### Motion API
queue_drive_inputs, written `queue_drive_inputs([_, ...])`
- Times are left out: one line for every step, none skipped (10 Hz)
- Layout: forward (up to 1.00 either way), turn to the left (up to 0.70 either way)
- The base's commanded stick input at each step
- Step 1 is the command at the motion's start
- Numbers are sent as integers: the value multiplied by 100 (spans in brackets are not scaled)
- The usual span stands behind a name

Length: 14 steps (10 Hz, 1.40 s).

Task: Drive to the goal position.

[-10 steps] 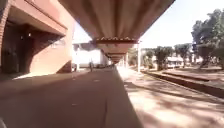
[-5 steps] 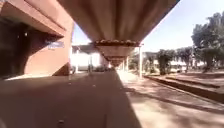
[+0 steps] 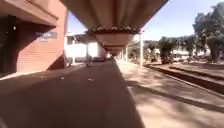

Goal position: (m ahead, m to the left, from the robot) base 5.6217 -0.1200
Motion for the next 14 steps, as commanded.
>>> queue_drive_inputs([85,0])
queue_drive_inputs([85,0])
queue_drive_inputs([85,0])
queue_drive_inputs([85,0])
queue_drive_inputs([85,0])
queue_drive_inputs([85,0])
queue_drive_inputs([85,0])
queue_drive_inputs([85,0])
queue_drive_inputs([85,0])
queue_drive_inputs([85,0])
queue_drive_inputs([85,0])
queue_drive_inputs([85,0])
queue_drive_inputs([85,0])
queue_drive_inputs([85,0])
